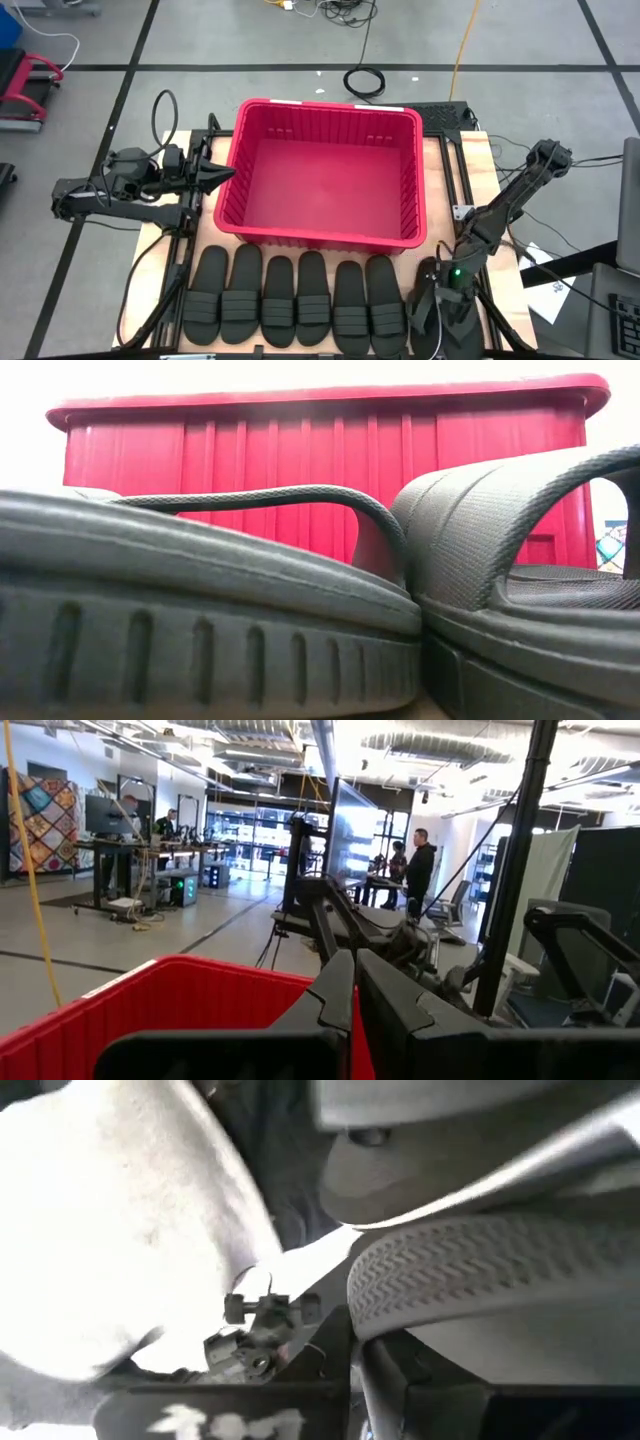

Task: Pick and place slides into bin
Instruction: Put the black slipper into the red bin

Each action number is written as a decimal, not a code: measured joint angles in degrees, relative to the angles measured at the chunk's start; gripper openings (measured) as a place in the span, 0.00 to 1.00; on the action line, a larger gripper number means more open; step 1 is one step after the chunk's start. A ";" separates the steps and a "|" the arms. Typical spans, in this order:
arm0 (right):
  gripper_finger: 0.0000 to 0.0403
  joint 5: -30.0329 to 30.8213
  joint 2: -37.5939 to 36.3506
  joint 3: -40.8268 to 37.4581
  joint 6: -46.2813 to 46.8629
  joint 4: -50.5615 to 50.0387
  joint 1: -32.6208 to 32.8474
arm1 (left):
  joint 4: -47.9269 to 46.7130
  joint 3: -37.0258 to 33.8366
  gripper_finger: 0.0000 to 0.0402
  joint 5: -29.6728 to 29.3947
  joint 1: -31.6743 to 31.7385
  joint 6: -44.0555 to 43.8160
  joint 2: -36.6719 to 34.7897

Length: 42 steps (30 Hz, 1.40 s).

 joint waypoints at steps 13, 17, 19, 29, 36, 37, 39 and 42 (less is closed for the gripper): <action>0.00 0.07 -4.44 7.78 -4.36 -7.84 -0.01 | -0.44 0.00 0.05 0.00 -0.01 -0.04 0.00; 0.00 2.89 -4.52 11.10 -8.73 -10.77 -0.22 | -1.07 0.00 0.05 0.00 0.01 -0.53 0.00; 0.00 2.63 -4.26 14.11 -11.43 -12.93 -0.53 | -1.28 0.00 0.05 0.00 0.01 -0.83 0.00; 0.00 3.52 -3.17 29.75 -22.21 -37.76 -0.86 | -1.27 0.00 0.05 -0.01 -0.01 -0.81 -0.02; 0.00 5.90 -3.34 36.23 -27.13 -53.47 -3.54 | -1.20 0.00 0.05 0.00 -0.01 -0.81 0.00; 0.00 6.62 -3.38 37.01 -28.36 -54.66 -3.99 | -1.21 0.00 0.05 -0.02 -0.01 -0.80 0.00; 0.00 7.21 -3.57 38.45 -30.40 -57.40 -5.08 | -1.22 0.00 0.05 -0.01 -0.01 -0.88 0.00; 0.00 7.21 -3.52 41.09 -32.74 -62.80 -6.62 | -1.22 0.00 0.05 -0.02 0.01 -1.63 0.00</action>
